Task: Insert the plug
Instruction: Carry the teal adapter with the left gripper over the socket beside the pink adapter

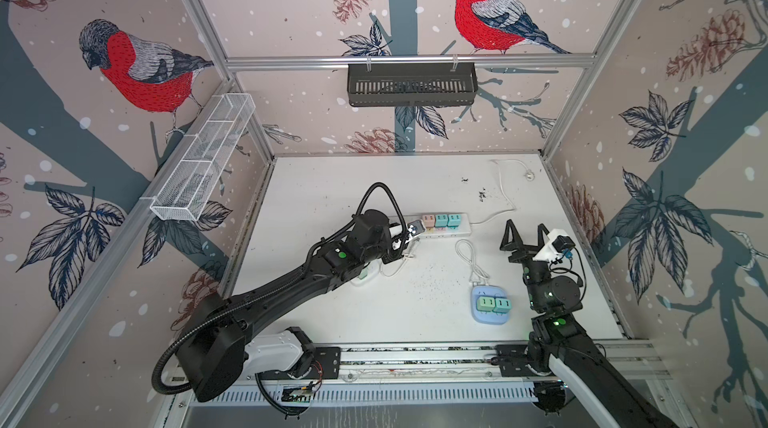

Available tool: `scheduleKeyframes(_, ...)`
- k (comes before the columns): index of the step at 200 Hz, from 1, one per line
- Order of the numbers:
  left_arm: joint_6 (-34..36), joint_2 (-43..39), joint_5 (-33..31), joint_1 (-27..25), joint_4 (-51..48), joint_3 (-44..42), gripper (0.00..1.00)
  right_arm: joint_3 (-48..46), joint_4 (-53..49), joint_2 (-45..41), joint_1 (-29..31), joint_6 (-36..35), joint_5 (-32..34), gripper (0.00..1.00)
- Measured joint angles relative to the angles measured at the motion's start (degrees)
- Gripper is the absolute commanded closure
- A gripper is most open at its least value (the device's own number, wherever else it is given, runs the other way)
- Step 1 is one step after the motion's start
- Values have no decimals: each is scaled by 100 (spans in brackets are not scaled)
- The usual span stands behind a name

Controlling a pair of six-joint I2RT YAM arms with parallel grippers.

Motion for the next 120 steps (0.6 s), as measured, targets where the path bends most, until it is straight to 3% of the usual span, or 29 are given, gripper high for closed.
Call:
scheduleKeyframes(56,42,1069,-518,0,-772,870,100,0,-109,295,-55,378,35,0)
scheduleKeyframes(120,516,2413,-472,437,-1611,2264,100,0,-109,623,-70,404,11,0)
